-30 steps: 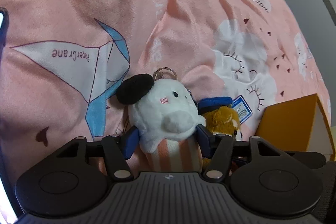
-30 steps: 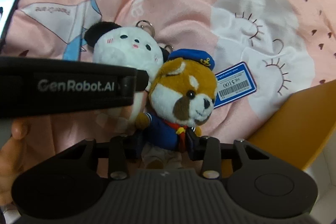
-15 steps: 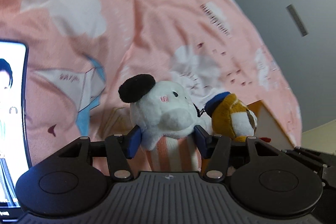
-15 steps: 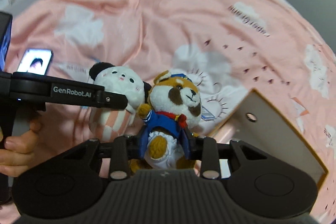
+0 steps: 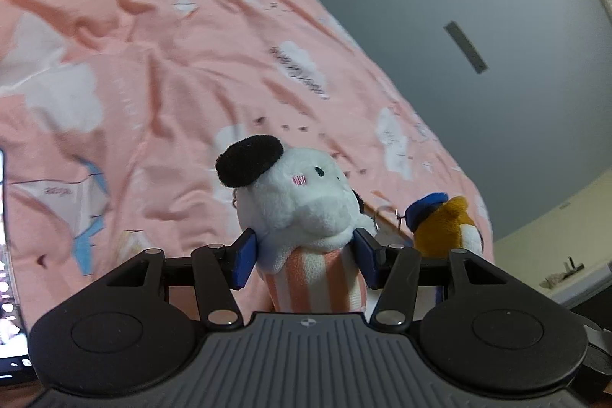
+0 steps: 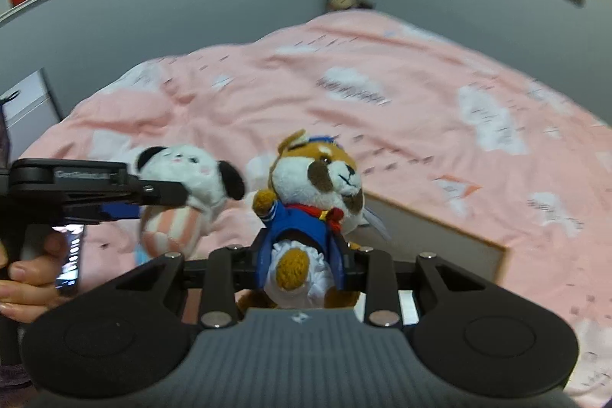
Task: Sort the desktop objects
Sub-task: 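Lift both plush keychains and carry them over the box with both tools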
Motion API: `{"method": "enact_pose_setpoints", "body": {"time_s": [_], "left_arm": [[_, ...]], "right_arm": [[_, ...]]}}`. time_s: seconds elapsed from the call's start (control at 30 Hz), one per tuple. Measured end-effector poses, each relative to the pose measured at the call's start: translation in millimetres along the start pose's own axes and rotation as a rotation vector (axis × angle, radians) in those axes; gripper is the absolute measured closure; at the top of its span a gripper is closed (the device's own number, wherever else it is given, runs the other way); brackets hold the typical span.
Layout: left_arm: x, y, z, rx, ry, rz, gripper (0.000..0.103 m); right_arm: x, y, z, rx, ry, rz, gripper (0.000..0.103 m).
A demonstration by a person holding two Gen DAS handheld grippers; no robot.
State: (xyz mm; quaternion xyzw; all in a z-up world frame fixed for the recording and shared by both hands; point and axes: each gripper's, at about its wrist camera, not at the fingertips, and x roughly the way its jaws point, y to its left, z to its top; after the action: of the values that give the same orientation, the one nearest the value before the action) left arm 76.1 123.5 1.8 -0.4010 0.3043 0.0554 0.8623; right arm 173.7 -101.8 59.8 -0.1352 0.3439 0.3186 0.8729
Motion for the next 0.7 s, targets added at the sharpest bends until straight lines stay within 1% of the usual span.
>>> {"method": "enact_pose_setpoints", "body": {"time_s": [0.1,0.2,0.27,0.37,0.43,0.5,0.6,0.7], "left_arm": [[1.4,-19.8,-2.3,0.052,0.003,-0.061,0.041],[9.6,-43.7,-8.7,0.127,0.032,-0.128,0.041],[19.9,-61.0,-15.9,0.187,0.069,-0.179,0.041],[41.1,-77.3,-25.3,0.234,0.136,-0.220,0.041],[57.3,-83.9,-31.8,0.265,0.176,-0.222,0.041],[72.8,-85.4,-39.2,0.290,0.209,-0.205,0.041],[93.5,-79.9,-50.1,0.327,0.269,-0.174,0.041],[106.6,-76.0,-61.2,0.362,0.311,-0.148,0.041]], "right_arm": [[-13.0,-13.5,-6.5,0.025,-0.025,-0.055,0.070],[-16.5,-23.7,-14.9,0.039,-0.018,-0.110,0.070],[-15.0,-27.8,-23.1,0.043,-0.005,-0.143,0.070],[-11.2,-32.5,-36.3,0.062,0.009,-0.180,0.070],[-10.1,-36.2,-46.7,0.074,0.018,-0.210,0.070],[-6.2,-39.4,-58.5,0.087,0.031,-0.239,0.070],[2.6,-46.8,-74.5,0.127,0.057,-0.251,0.070],[12.8,-49.8,-86.1,0.143,0.067,-0.275,0.070]]}}
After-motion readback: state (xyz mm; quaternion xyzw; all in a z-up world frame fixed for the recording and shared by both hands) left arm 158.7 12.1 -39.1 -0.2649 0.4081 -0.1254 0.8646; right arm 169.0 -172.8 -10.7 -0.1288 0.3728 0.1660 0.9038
